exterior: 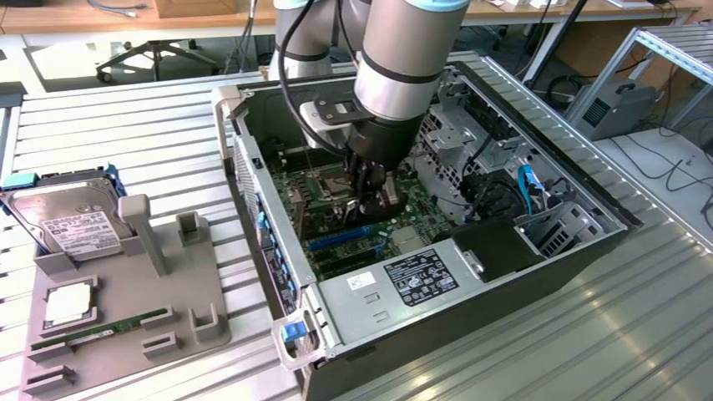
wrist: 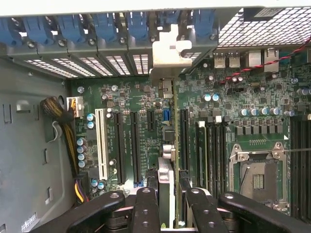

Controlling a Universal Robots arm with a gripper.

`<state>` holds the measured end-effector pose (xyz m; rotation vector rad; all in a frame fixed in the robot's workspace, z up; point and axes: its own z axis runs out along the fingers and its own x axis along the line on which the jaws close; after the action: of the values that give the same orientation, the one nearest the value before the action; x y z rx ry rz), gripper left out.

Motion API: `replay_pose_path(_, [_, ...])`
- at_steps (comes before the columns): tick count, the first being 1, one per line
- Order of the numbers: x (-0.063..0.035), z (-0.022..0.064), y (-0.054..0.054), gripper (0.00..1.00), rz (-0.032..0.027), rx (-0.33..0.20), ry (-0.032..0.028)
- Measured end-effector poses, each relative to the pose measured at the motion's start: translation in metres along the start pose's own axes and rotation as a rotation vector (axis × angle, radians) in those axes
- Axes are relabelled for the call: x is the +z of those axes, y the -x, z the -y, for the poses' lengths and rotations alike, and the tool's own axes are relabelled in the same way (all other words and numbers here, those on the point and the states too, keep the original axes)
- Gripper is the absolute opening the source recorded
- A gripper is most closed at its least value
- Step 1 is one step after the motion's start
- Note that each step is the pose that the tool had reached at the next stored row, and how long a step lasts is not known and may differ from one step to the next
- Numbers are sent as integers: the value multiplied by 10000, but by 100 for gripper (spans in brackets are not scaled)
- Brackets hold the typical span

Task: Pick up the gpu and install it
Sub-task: 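Insert the gpu into the slot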

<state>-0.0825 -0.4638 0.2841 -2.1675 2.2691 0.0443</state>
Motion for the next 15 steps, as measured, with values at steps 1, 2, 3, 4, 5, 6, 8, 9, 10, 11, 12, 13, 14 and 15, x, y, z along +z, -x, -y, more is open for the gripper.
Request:
replay_pose_path(1, [3, -2, 0, 27, -3, 1, 0])
replay_pose_path(2, [8, -4, 0, 27, -3, 1, -1])
replay_pose_path(3, [12, -5, 0, 27, -5, 1, -1])
replay_pose_path(4, [15, -6, -1, 27, -8, 0, -1])
replay_pose_path(5, [18, -6, -1, 27, -12, 0, 0])
replay_pose_path(6, [21, -8, -1, 27, -13, 1, -1])
replay_pose_path(8, [29, -12, -1, 27, -14, 2, -1])
replay_pose_path(9, [33, -14, -2, 27, -15, 1, -1])
replay_pose_path(10, [35, -17, -2, 27, -15, 1, -1])
replay_pose_path(11, [38, -22, -2, 27, -16, 2, -1])
replay_pose_path(12, [43, -26, -2, 27, -14, 1, -1])
replay_pose_path(13, [47, -29, -2, 27, -15, 1, -1])
replay_pose_path(14, [51, -31, -2, 27, -15, 1, -1])
replay_pose_path(15, [55, -33, -3, 27, -18, 0, -1])
